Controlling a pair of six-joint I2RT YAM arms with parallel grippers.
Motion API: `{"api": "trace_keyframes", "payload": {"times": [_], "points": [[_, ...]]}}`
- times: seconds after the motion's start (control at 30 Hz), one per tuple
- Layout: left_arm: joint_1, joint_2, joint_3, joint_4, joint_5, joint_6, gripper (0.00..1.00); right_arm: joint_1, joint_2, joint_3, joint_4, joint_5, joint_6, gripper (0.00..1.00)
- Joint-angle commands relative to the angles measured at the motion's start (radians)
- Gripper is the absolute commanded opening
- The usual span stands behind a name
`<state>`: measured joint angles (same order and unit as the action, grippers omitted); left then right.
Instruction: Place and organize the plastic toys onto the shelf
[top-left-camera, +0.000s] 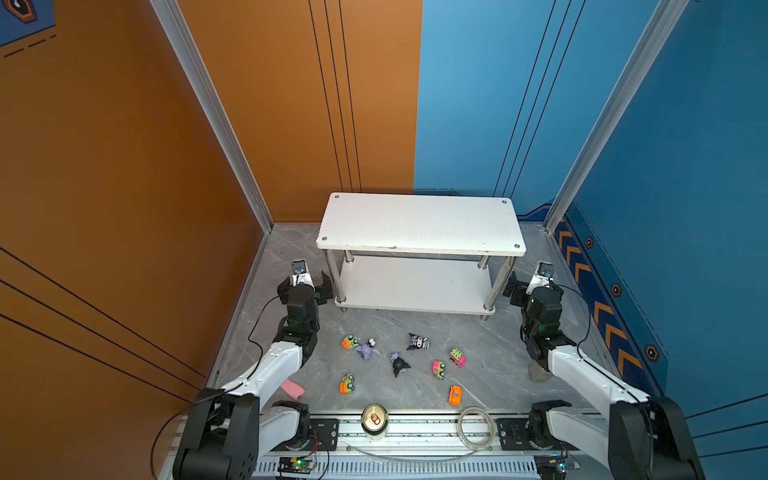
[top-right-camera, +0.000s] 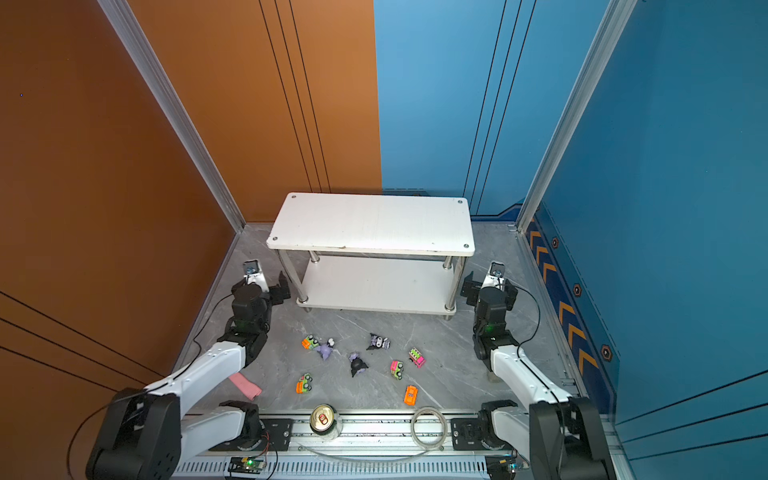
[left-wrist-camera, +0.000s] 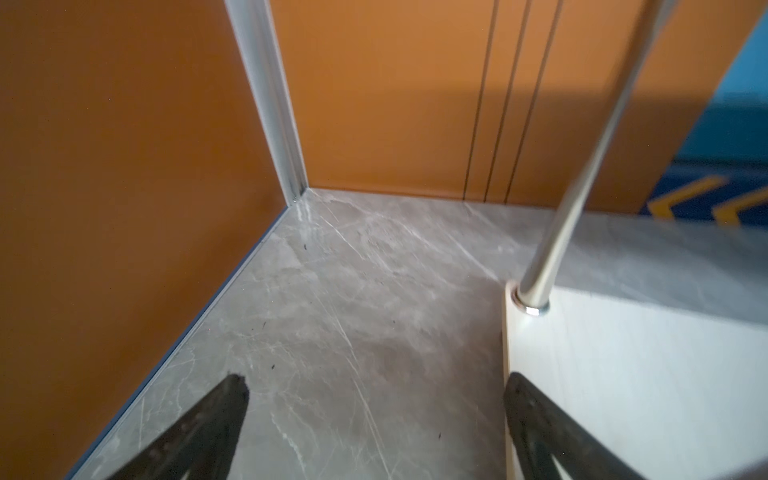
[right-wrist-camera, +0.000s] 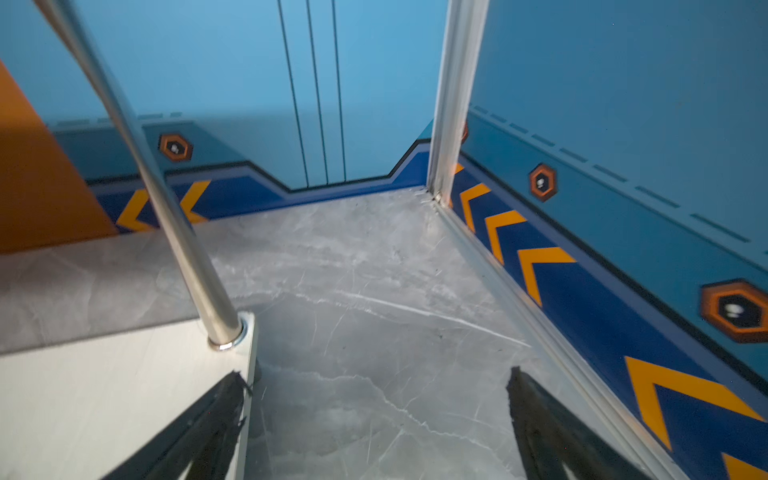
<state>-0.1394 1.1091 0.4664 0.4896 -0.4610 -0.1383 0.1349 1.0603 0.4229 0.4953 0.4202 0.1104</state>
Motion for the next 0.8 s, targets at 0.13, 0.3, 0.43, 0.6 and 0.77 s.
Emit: {"api": "trace_keyframes", "payload": {"times": [0.13, 0.3, 0.43, 0.6, 0.77], "points": [[0.011, -0.284, 0.017, -0.488, -0.224, -0.480, 0.98, 0.129, -0.225, 0.046, -0.518, 0.218, 0.219, 1.00], [0.067, -0.489, -0.033, -0.546, -0.010, -0.494, 0.89, 0.237, -0.279, 0.017, -0.549, 0.073, 0.215, 0.87], [0.055, -0.578, -0.055, -0.578, 0.156, -0.463, 0.73, 0.267, -0.301, 0.005, -0.520, -0.056, 0.181, 0.71], [-0.022, -0.535, -0.050, -0.599, 0.263, -0.436, 0.73, 0.269, -0.314, -0.011, -0.464, -0.087, 0.163, 0.61], [-0.140, -0.421, -0.023, -0.517, 0.258, -0.365, 0.72, 0.262, -0.256, 0.013, -0.400, -0.113, 0.140, 0.53]]}}
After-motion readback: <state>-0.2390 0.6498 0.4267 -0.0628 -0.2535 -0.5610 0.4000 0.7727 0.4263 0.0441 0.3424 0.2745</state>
